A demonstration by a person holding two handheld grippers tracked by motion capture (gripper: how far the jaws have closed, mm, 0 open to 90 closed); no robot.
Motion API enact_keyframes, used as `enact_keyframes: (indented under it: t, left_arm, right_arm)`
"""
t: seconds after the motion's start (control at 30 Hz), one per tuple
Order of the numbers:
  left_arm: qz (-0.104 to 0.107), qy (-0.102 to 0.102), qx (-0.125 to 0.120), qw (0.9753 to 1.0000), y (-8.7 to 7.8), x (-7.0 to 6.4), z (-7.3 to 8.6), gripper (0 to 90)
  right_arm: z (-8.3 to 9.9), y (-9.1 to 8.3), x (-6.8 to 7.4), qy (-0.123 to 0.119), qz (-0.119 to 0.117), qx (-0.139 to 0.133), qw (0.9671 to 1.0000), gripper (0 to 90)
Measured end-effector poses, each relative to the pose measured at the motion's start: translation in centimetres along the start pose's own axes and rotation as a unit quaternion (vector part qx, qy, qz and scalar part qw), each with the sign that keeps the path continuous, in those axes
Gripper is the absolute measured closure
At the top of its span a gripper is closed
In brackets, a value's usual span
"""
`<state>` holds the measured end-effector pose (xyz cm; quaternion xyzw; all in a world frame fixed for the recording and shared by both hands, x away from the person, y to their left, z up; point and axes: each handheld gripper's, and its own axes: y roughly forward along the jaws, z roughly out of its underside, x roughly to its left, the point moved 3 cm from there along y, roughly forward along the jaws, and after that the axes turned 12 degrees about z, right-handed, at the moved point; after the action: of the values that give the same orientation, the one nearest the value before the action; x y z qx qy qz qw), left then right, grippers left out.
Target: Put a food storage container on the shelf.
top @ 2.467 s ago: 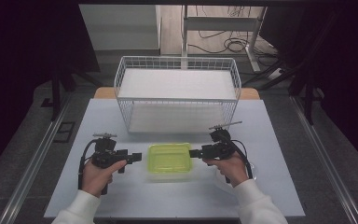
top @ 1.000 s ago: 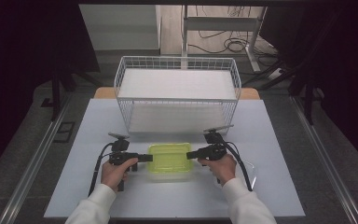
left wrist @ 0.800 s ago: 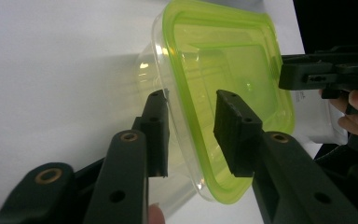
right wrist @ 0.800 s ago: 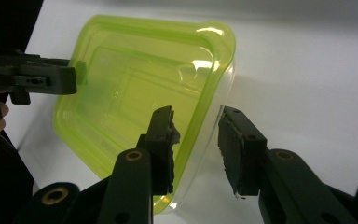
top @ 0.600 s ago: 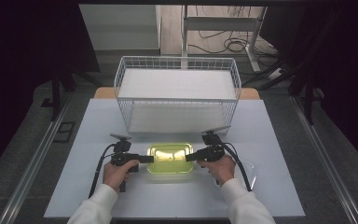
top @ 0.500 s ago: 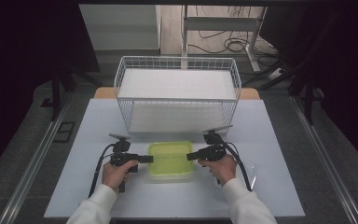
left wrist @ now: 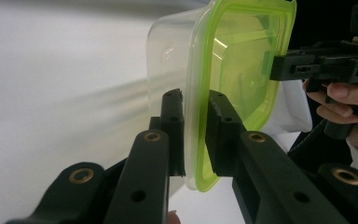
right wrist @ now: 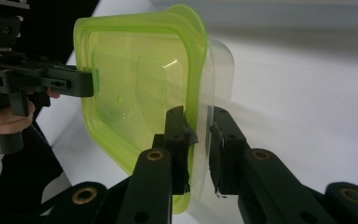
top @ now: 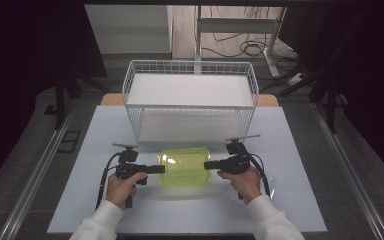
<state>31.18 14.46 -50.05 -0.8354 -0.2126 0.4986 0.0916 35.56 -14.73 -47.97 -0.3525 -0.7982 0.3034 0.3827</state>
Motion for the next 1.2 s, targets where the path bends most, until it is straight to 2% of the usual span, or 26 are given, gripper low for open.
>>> enact_keyframes:
  t: [0.2, 0.33, 0.77, 0.97, 1.2]
  left_arm:
    - [0.003, 0.032, -0.005, 0.9995, -0.7, -2.2, -0.4, 79.0]
    - [-0.002, 0.049, -0.006, 0.9988, -0.9, -3.4, -0.7, 78.9]
    - [-0.005, 0.077, -0.019, 0.9968, -2.4, -5.4, -1.4, 78.8]
    - [0.000, 0.084, -0.031, 0.9960, -3.1, -6.5, -2.2, 78.9]
    - [0.002, 0.092, -0.039, 0.9950, -3.6, -7.7, -3.1, 79.3]
  right_arm:
    - [0.1, -2.2, 0.7, -0.011, -0.014, -0.038, 0.9991, 77.8]
    - [0.1, -3.0, 0.9, -0.019, -0.014, -0.050, 0.9984, 77.9]
    - [-0.3, -4.6, 2.1, -0.039, -0.027, -0.091, 0.9948, 77.5]
    - [-1.0, -5.9, 2.9, -0.044, -0.033, -0.114, 0.9920, 77.4]
    - [-1.9, -7.4, 3.7, -0.053, -0.034, -0.128, 0.9898, 77.2]
